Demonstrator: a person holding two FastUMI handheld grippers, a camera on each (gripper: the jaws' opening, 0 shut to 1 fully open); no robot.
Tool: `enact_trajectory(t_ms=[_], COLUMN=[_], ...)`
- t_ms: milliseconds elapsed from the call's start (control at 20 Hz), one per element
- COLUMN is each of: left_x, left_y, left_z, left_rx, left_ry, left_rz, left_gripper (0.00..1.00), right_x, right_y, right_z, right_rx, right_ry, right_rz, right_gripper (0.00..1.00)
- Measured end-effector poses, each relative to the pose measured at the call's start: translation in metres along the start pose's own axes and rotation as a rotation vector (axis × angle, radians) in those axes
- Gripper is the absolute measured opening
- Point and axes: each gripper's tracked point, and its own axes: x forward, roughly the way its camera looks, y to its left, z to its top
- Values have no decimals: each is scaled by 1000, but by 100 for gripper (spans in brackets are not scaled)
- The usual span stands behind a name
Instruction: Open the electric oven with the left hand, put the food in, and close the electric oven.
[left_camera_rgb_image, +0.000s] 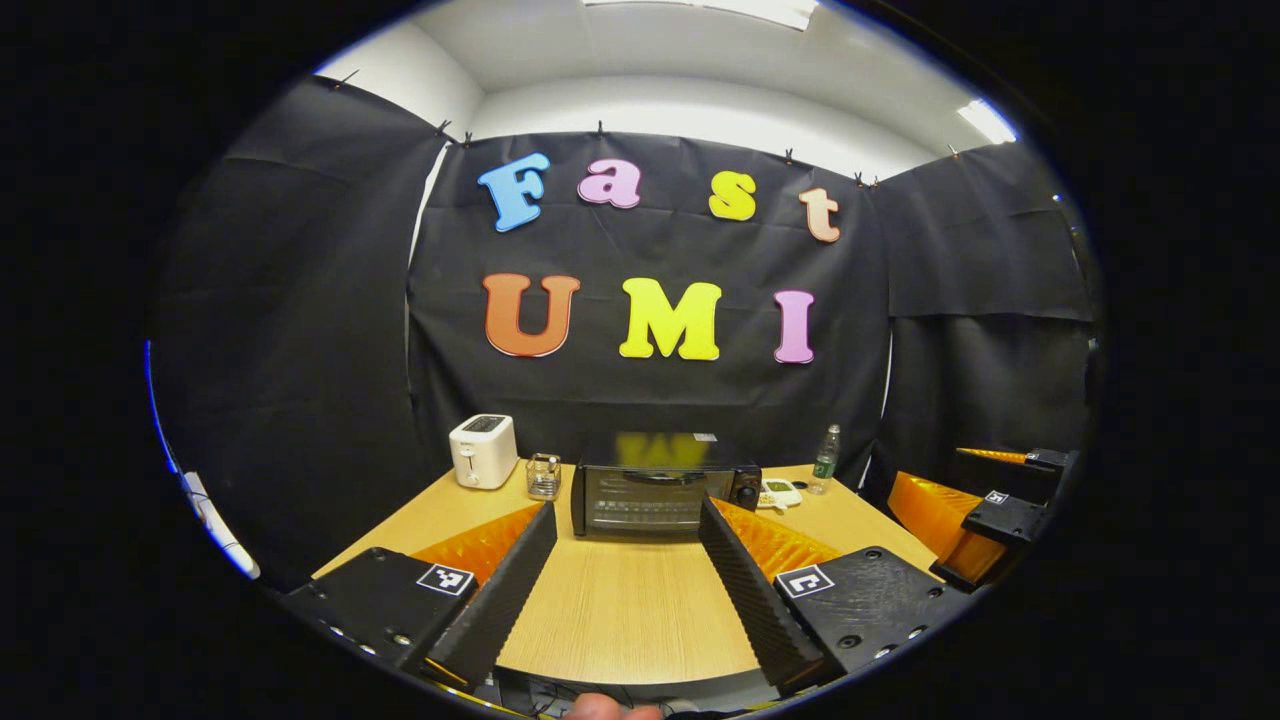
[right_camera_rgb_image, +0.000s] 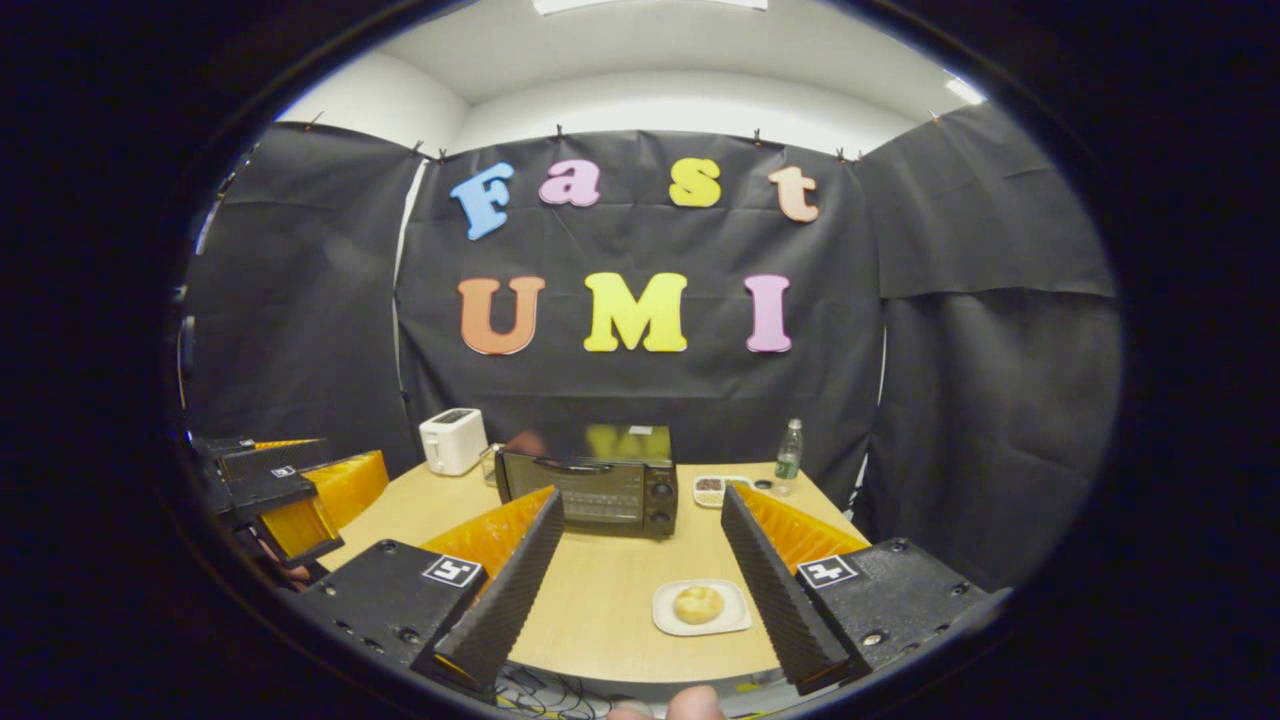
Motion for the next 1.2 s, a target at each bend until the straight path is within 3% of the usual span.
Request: enact_trajectory(t_ms=[550,1200], left_x=[68,207], left_y=[-19,-43], left_z=[-10,5], left_rx=[12,22], left_ry=[109,145], left_rz=[-29,-69], left_gripper=[94,94], right_x=[50,111], right_y=[-46,-97], right_z=[-5,-2], right_rx=[54,92], right_ry=[33,37], right_rz=[-76,-133], right_gripper=[100,100])
